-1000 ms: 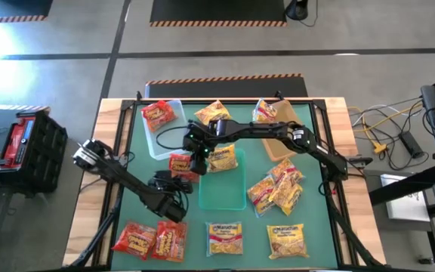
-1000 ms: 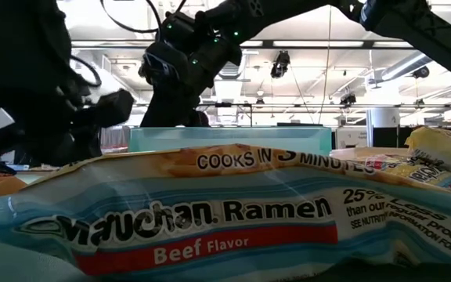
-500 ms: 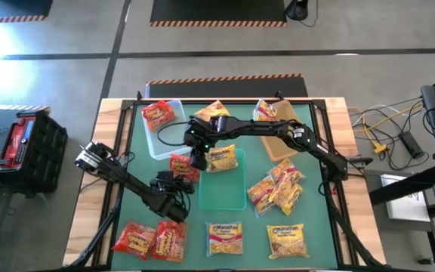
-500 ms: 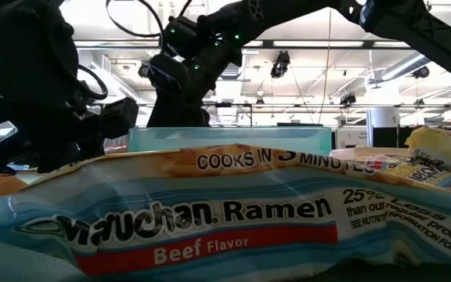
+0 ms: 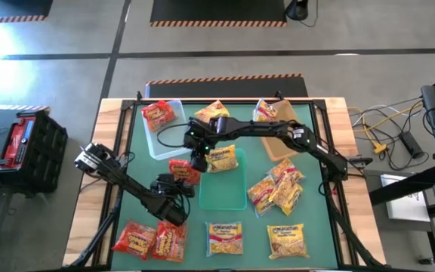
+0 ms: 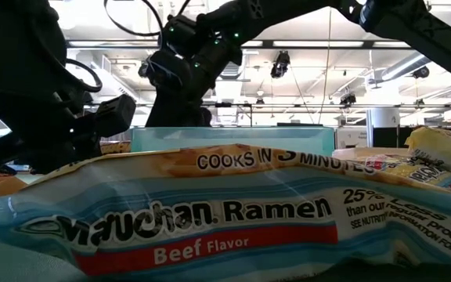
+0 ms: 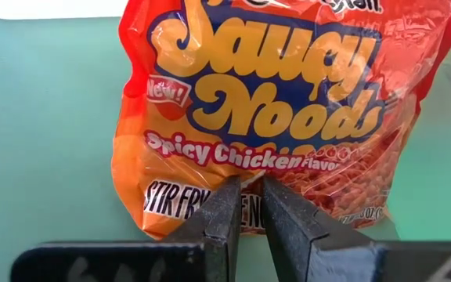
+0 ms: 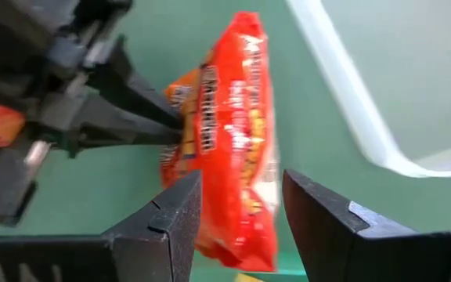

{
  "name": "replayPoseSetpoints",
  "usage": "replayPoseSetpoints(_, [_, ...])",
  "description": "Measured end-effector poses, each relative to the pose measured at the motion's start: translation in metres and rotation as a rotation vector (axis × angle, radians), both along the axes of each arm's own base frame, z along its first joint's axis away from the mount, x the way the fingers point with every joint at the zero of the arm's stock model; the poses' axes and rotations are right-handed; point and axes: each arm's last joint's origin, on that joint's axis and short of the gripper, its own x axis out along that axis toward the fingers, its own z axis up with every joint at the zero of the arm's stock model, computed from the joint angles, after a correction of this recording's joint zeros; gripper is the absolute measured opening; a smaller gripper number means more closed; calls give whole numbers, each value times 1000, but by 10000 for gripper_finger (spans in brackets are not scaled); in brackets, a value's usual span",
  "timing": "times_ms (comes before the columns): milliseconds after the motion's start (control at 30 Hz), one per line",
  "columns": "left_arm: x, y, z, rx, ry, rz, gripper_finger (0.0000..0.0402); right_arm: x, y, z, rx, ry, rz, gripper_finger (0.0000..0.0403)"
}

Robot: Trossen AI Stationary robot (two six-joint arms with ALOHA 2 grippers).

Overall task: Sort Maruchan noodles
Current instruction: Put the orange noodle pack into the transparent bin

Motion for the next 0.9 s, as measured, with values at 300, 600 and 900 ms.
replayPoseSetpoints(300, [0,0,0,-1,8,-6,40,4,0,-14,19,11,41,193])
replayPoseSetpoints(600, [0,0,0,2,15,-14,40,5,0,-14,-27,-24,79,201])
replayPoseSetpoints(900, [0,0,-1,3,15,-14,40,8,2,-27,2,5,81,201])
